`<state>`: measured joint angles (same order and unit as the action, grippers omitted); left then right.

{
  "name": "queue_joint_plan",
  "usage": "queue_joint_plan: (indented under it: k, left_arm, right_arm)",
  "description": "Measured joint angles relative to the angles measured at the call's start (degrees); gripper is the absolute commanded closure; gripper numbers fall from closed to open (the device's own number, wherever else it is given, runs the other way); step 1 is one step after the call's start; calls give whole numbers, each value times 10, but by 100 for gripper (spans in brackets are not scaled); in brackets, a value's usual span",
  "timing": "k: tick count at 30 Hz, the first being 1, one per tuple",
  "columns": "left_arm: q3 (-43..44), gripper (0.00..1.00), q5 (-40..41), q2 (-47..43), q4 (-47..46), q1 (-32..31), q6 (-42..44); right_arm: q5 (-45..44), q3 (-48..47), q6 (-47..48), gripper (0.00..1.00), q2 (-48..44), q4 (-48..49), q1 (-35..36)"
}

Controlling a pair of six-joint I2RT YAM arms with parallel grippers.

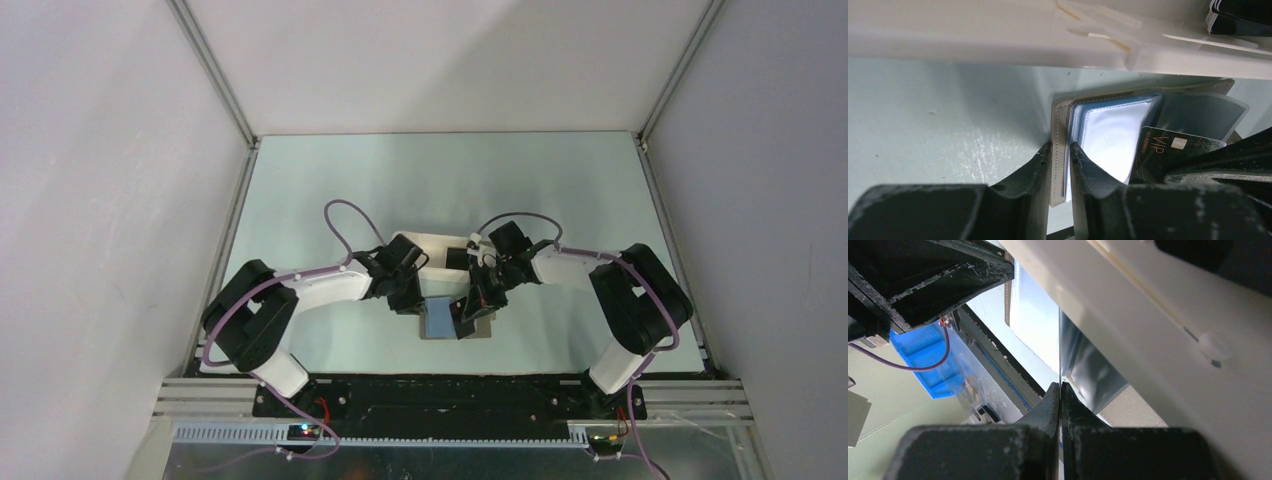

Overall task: Put the credit cards into the card holder
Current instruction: Insert the credit card into the card holder.

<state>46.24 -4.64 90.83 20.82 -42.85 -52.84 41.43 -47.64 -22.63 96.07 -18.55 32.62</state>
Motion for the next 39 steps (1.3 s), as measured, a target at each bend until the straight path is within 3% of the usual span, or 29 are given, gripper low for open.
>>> queue_joint_plan:
  k: [20,39]
  left_arm:
    - [4,74,0,3,3,-3,4]
    - [6,75,2,3,7,-7,4]
  right_arm:
    - [19,-17,3,100,27,30,-2]
    - [-15,-20,13,100,11,-43,-19]
